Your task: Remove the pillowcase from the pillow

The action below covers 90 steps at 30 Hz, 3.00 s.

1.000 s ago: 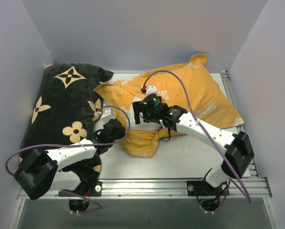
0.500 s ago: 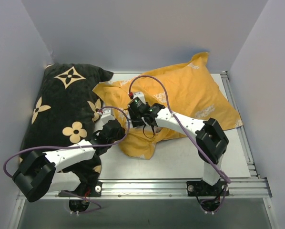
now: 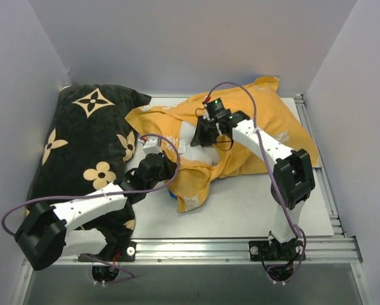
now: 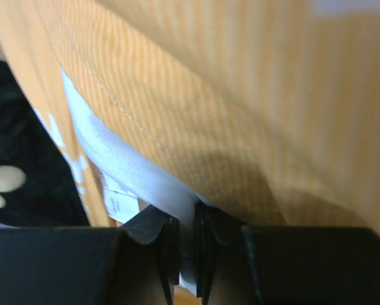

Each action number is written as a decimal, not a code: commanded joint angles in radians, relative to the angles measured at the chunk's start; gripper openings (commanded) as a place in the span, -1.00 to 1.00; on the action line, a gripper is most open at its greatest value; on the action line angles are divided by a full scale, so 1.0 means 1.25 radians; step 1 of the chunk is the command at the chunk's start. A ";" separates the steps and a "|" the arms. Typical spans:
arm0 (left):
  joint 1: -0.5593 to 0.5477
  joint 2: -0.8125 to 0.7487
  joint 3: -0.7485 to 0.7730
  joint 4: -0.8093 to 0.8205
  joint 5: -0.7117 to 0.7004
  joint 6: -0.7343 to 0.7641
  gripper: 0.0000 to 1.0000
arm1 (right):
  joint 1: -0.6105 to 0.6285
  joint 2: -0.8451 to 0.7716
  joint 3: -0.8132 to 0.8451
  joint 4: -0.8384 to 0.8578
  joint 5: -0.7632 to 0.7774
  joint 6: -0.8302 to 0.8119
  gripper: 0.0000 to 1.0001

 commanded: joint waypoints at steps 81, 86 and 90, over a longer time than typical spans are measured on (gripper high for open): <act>0.001 0.261 0.420 -0.354 -0.193 0.257 0.08 | -0.059 -0.692 -0.554 0.056 0.137 0.046 -1.00; 0.080 0.250 0.386 -0.349 -0.209 0.213 -0.62 | -0.102 -0.767 -0.559 0.002 0.170 0.044 -1.00; 0.139 0.255 0.344 -0.319 -0.220 0.165 -0.79 | -0.165 -0.839 -0.549 -0.037 0.160 0.038 -1.00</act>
